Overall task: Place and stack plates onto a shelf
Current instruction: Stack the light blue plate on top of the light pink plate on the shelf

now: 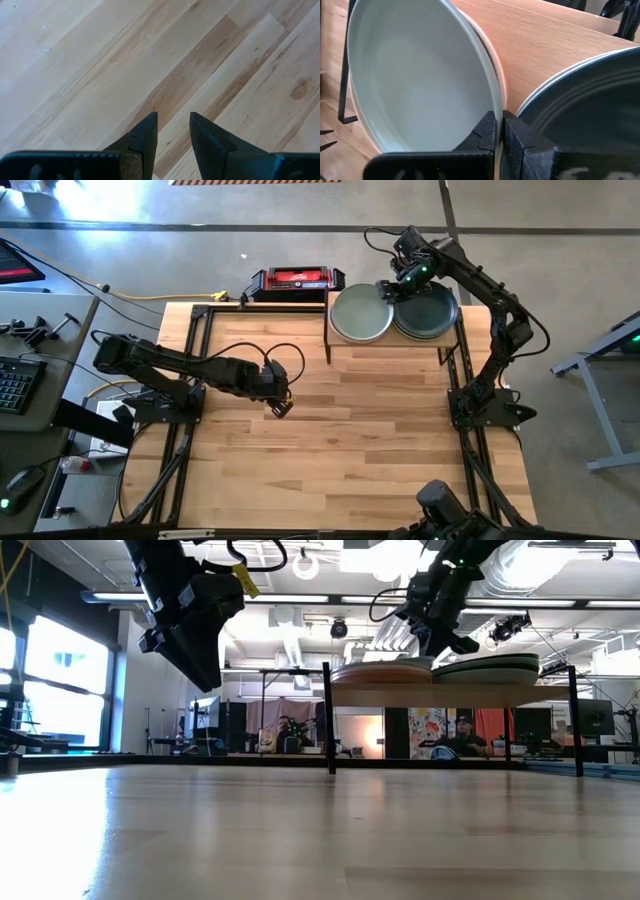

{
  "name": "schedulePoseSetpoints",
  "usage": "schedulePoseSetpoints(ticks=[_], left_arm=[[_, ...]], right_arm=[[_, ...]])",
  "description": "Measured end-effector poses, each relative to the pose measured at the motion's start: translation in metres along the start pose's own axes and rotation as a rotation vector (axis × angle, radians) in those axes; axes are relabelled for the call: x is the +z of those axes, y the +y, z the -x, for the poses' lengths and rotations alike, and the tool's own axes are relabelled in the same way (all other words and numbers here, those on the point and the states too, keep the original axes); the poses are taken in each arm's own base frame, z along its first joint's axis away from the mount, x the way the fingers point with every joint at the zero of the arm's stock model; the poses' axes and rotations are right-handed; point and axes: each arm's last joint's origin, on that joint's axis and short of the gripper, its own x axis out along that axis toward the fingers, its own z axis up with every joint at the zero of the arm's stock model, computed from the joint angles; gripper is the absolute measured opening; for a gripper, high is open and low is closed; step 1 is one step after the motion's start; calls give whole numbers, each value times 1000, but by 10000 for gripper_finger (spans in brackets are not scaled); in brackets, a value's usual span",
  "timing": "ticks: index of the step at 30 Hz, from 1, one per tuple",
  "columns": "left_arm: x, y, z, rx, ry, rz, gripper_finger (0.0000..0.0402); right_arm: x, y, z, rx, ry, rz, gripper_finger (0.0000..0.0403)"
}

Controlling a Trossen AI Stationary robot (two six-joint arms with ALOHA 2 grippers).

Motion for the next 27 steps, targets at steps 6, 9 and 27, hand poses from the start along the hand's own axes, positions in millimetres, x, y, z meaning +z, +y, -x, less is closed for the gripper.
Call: schedulePoseSetpoints(ticks=[6,9,27], left_arm=[[0,0,0,0,0,0,101],[0,0,0,0,0,0,101],[0,0,0,0,0,0,102]], right_arm=[[2,2,0,39,-6,7,2],[2,2,0,41,-9,-3,20],[-5,2,10,49,-11,26,155]])
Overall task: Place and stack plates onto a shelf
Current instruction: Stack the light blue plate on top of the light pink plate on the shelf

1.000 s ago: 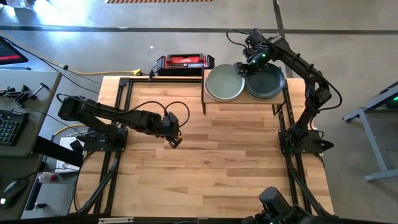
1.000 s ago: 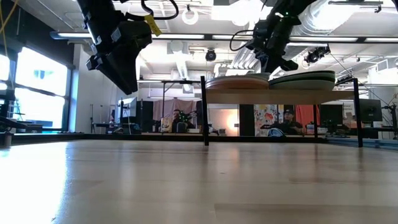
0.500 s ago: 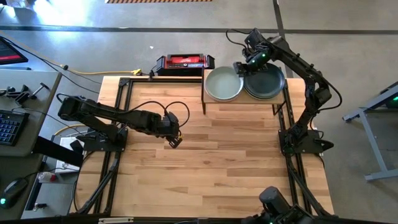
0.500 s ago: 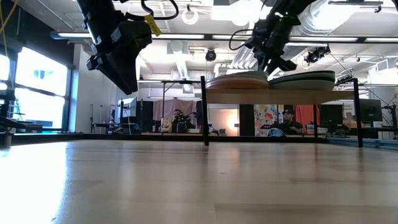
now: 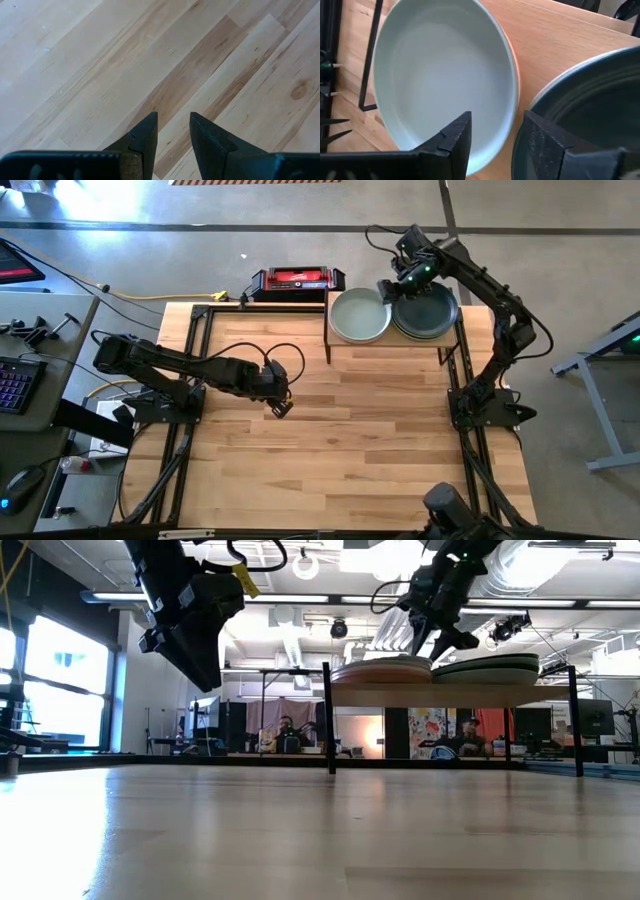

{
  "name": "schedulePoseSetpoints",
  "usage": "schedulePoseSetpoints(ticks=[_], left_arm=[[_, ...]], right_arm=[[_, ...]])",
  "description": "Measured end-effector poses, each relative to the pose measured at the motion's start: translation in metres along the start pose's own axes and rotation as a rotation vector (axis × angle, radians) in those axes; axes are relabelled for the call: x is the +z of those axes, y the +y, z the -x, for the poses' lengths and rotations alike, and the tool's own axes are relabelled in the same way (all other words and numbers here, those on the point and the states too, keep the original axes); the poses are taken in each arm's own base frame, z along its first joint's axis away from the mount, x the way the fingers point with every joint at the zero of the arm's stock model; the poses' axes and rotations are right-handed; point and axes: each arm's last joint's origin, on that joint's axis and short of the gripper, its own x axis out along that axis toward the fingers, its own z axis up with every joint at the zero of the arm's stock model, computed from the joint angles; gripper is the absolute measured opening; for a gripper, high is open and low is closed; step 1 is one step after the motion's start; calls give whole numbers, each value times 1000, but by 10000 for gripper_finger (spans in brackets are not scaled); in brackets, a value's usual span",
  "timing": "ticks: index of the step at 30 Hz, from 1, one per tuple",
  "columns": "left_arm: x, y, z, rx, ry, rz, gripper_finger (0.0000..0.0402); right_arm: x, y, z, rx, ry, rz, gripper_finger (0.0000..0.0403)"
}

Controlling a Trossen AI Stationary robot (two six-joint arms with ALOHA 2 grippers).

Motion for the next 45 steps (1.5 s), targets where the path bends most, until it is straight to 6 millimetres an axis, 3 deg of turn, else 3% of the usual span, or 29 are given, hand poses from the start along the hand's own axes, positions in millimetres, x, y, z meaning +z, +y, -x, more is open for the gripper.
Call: schedulePoseSetpoints(ticks=[7,13,23,45], left_arm=[[0,0,0,0,0,0,101],[0,0,0,0,0,0,101],[0,0,0,0,0,0,101],[0,0,0,-1,-1,1,102]], right_arm=[[-11,3,16,4,-13,31,144],[-26,17,10,-12,84,130,142],[-39,41,1,-111,82,219,142],[-48,58,-11,-203,78,245,142]])
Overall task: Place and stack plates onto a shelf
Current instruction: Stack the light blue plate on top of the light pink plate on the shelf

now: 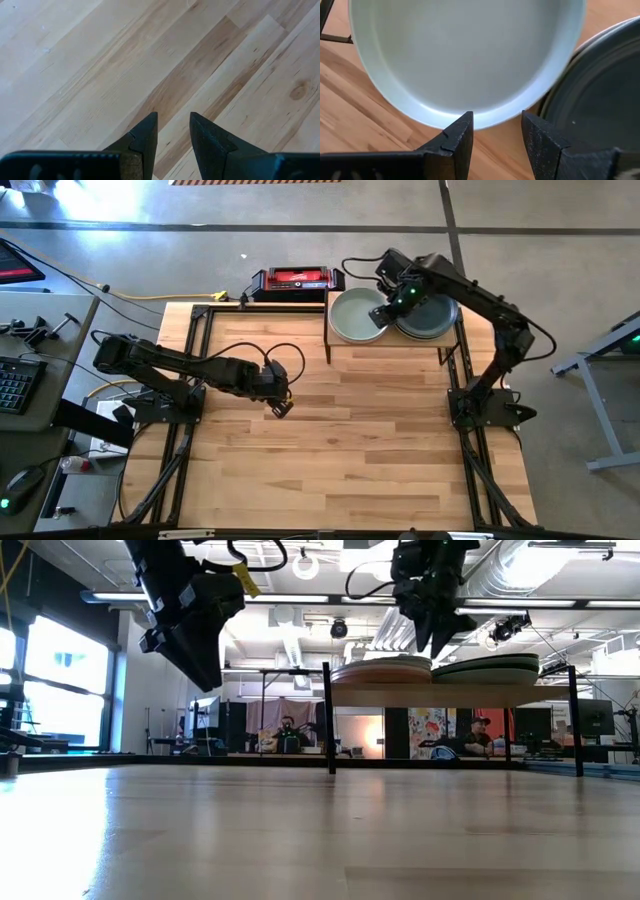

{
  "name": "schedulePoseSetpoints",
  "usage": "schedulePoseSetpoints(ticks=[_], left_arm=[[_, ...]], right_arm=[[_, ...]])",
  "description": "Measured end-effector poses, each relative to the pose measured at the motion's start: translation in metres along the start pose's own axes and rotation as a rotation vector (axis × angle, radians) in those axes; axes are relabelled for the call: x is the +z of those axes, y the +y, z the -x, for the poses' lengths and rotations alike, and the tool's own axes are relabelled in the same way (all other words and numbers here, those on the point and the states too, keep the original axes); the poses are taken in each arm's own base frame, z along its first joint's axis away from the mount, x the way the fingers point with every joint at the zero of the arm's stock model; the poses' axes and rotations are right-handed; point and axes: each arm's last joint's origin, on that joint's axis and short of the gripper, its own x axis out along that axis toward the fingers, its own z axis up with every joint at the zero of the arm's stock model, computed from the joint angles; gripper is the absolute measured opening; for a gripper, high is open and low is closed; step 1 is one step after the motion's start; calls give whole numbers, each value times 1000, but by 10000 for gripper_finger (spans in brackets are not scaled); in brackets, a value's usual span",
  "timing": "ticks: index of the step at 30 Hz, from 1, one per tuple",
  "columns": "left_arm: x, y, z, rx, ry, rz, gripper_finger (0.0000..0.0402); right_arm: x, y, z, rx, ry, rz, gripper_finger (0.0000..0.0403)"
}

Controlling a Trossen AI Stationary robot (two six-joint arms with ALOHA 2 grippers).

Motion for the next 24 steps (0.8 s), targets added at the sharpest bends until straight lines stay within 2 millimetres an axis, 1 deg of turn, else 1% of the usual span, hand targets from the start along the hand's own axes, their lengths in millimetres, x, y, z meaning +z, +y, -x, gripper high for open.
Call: schedulePoseSetpoints(ticks=[5,15,20,24], left_arm=[[0,0,0,-2,-2,1,102],[0,0,0,1,-4,1,102],[1,0,0,4,-10,2,102],[0,0,0,-3,-6,19,102]], right_arm=[[2,5,-8,0,24,14,142],[4,5,-10,2,11,15,142],[8,6,-19,-2,37,19,142],[9,6,-17,10,18,38,142]])
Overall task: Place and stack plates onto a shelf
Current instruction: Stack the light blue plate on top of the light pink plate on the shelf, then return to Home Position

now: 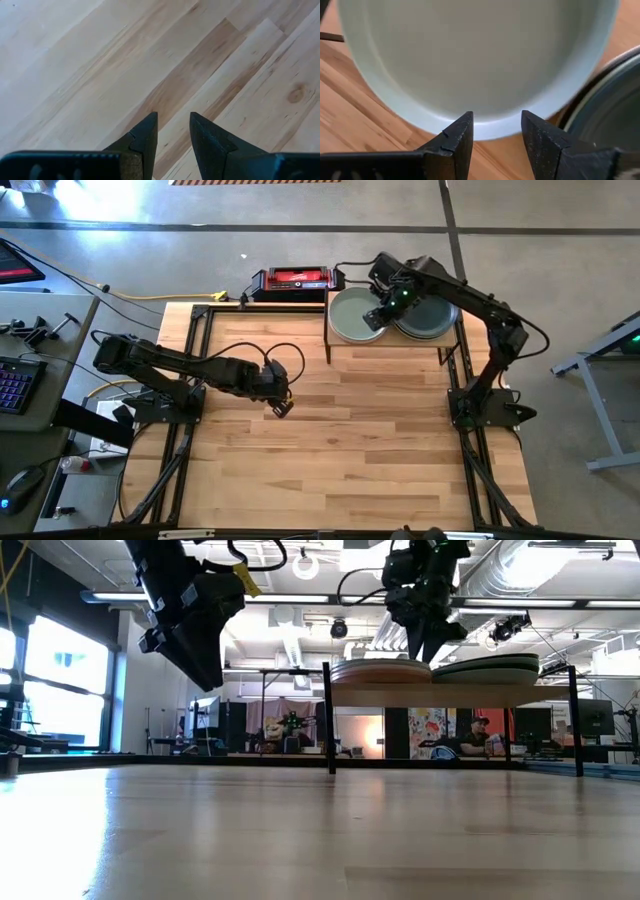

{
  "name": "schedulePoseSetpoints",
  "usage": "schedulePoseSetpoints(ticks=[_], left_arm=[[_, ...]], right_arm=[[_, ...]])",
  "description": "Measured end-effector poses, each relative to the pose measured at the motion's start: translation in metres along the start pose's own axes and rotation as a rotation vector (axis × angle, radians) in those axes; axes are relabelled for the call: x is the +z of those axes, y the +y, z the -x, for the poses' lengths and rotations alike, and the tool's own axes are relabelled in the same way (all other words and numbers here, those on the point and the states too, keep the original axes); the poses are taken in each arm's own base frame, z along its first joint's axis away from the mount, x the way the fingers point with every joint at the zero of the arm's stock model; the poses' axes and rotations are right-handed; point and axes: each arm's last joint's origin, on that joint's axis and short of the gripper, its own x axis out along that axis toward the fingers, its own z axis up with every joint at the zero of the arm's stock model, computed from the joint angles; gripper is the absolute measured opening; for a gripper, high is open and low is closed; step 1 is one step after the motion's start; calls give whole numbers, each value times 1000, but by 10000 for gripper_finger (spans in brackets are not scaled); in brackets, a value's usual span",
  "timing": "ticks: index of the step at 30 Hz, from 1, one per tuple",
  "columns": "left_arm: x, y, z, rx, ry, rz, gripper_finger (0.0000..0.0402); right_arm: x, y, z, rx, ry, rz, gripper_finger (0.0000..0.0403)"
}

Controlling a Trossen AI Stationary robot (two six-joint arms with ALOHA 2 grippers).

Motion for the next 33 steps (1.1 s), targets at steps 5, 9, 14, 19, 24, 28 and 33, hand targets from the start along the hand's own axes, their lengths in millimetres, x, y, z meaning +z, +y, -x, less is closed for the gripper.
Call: schedulePoseSetpoints(ticks=[5,9,14,19,24,28,33], left_arm=[[5,0,11,-38,-36,-39,101],[16,2,43,-98,-146,-72,102],[23,21,94,-152,-334,-112,102],[15,52,143,-237,-493,-136,102],[1,85,182,-317,-633,-154,101],[-16,111,201,-361,-724,-160,101],[-39,141,212,-413,-822,-149,101]], right_arm=[[-6,-1,14,11,-39,2,142],[-13,-1,27,23,-76,47,142],[-25,4,45,37,-129,193,142],[-39,5,63,48,-171,270,142],[-56,-1,77,42,-146,205,142],[-70,4,98,35,-269,271,142],[-87,11,132,97,-522,381,142]])
